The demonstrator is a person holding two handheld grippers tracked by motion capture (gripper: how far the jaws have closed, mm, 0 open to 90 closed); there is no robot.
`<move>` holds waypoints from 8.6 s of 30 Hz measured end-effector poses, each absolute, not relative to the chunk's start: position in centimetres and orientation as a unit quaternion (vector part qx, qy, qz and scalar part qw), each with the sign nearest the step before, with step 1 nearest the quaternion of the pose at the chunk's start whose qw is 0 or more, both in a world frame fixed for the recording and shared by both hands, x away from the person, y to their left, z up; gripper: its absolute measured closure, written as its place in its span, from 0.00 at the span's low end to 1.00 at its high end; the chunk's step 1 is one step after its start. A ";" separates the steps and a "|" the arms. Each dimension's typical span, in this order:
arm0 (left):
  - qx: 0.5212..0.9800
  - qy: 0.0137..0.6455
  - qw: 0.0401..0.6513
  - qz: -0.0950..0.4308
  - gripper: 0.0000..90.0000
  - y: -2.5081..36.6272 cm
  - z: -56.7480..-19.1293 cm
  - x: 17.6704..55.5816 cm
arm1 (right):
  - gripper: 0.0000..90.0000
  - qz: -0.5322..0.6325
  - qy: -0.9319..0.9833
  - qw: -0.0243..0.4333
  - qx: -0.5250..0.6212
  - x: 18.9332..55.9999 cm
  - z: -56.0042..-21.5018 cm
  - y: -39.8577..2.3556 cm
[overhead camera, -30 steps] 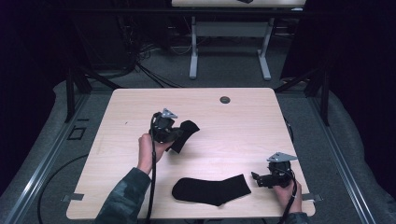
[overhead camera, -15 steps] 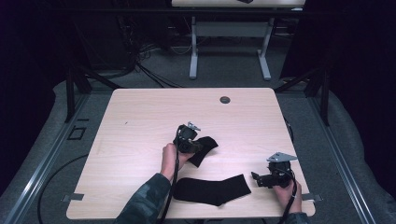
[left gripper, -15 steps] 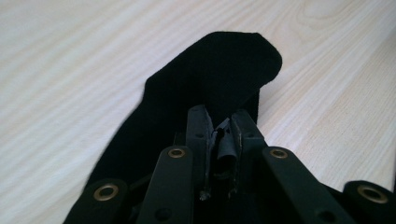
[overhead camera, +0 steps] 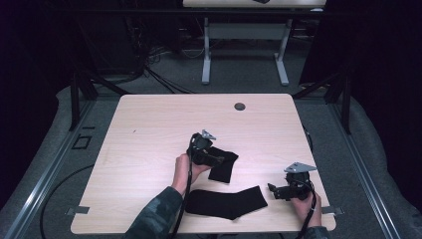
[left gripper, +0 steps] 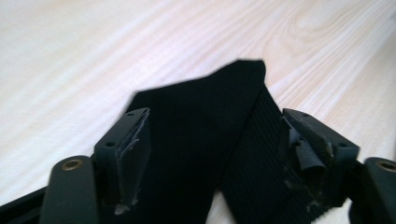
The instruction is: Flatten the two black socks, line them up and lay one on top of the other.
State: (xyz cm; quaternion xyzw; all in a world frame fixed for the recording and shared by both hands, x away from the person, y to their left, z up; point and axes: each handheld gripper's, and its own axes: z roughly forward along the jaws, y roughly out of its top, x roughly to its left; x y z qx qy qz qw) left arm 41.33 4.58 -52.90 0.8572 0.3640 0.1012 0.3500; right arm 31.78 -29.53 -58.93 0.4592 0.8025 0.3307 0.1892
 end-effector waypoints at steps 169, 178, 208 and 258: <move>0.843 0.387 0.352 0.127 0.10 14.8 -54.2 38.9 | 0.19 0.295 0.837 0.120 0.445 37.1 -54.4 -23.8; 0.848 0.391 0.325 0.149 0.08 14.0 -55.1 39.9 | 0.09 0.298 0.829 0.124 0.457 37.4 -54.6 -23.9; 0.869 0.396 0.253 0.154 0.13 12.0 -57.0 40.4 | 0.05 0.242 0.842 0.124 0.466 38.1 -57.1 -24.1; 0.825 0.434 0.314 0.182 0.00 19.6 -55.3 31.9 | 0.01 0.310 0.801 0.182 0.478 30.9 -53.4 -30.4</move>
